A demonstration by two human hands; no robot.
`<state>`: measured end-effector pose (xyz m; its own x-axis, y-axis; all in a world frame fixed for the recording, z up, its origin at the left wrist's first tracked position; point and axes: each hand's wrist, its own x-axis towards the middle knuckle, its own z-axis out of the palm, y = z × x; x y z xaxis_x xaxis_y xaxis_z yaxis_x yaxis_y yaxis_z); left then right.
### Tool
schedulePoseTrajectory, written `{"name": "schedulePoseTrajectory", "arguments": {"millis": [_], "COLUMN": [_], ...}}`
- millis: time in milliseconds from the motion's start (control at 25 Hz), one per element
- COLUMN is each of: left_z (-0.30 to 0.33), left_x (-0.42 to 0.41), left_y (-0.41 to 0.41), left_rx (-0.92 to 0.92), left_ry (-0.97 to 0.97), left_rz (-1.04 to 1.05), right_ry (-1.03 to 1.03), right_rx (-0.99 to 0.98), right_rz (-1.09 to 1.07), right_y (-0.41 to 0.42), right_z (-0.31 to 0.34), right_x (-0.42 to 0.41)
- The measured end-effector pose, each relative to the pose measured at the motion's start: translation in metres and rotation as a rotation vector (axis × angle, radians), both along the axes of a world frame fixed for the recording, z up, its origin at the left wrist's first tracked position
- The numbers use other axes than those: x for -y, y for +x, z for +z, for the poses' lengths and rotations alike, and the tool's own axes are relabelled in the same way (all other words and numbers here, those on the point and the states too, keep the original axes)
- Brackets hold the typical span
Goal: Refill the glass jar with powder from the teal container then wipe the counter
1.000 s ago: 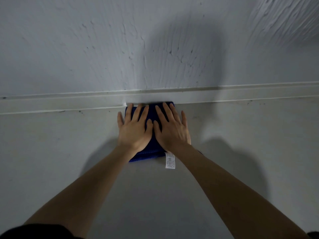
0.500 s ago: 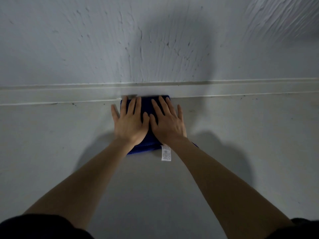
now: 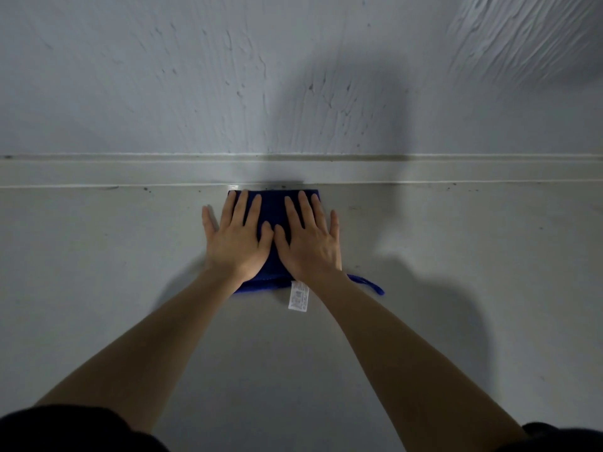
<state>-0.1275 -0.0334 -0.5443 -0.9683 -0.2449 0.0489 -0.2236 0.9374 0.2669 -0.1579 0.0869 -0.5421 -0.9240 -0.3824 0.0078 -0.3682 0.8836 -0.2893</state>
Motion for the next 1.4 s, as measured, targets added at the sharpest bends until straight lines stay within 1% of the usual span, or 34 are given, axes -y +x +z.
{"name": "schedulePoseTrajectory", "arguments": {"millis": [160,320,440,640,840,1040,1160,1240,1360,1400], "left_z": [0.003,0.012,0.015,0.005,0.003,0.007,0.011,0.017,0.033,0.037], "left_x": [-0.005,-0.003,-0.001,-0.004,0.002,0.01,0.013,0.016,0.02,0.02], "left_y": [0.017,0.029,0.041,0.042,0.026,0.007,0.007,0.012,0.018,0.02], "left_rx": [0.047,0.158,0.19,0.131,0.102,0.123,0.147,0.143,0.071,0.037], "left_ry": [-0.008,-0.018,-0.011,-0.002,-0.006,-0.011,-0.073,-0.074,-0.083,-0.104], "left_rz": [-0.003,-0.041,-0.047,-0.033,-0.039,-0.035,-0.058,-0.054,-0.032,-0.058], "right_ry": [0.018,0.087,0.11,0.062,0.051,0.054,0.081,0.071,0.043,0.058], "right_rx": [0.007,0.063,0.103,0.099,0.075,0.064,0.053,0.056,0.005,-0.035], "right_rz": [0.003,0.028,0.046,0.029,0.043,0.039,0.054,0.047,0.028,0.051], "right_y": [0.015,0.021,0.028,0.03,0.012,-0.008,-0.009,-0.005,-0.003,-0.002], "right_z": [0.003,0.013,0.018,0.009,0.005,0.003,0.005,0.011,0.029,0.035], "right_x": [-0.003,-0.007,-0.011,-0.009,-0.004,0.004,0.003,-0.001,-0.005,-0.006]}}
